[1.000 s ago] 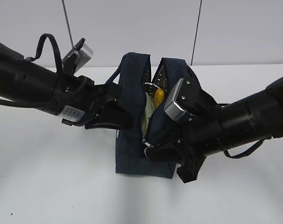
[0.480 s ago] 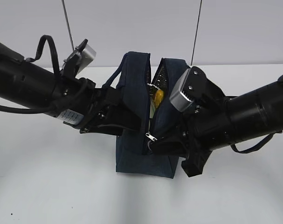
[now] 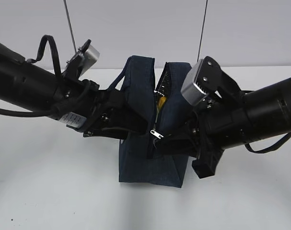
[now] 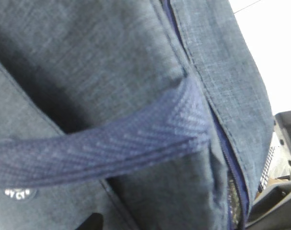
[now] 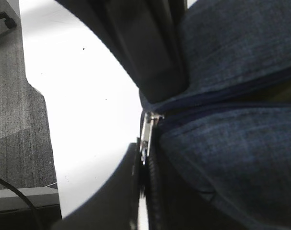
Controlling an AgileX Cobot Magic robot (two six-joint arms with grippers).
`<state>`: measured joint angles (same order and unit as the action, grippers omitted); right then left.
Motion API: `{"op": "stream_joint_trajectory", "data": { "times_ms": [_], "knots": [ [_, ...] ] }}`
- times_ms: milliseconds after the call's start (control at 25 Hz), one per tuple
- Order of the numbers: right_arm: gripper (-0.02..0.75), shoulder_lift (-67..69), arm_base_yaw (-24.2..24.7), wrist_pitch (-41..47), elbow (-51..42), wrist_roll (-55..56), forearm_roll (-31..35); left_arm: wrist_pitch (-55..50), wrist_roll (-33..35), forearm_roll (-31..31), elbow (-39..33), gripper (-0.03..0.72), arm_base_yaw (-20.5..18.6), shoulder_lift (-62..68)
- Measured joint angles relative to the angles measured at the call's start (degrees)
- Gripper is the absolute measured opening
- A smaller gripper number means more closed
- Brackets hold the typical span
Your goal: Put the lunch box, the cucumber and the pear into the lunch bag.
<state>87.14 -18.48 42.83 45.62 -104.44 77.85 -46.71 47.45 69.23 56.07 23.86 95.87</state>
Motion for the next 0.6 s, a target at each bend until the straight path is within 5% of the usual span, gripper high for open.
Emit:
{"op": "stream_joint_trajectory", "data": {
  "times_ms": [600],
  "knots": [
    [0.006,-1.77,0.0,1.39,1.28,1.25,0.41,0.31,0.0,-4.99,0.33,0.185,0.05,0.0]
  ]
}}
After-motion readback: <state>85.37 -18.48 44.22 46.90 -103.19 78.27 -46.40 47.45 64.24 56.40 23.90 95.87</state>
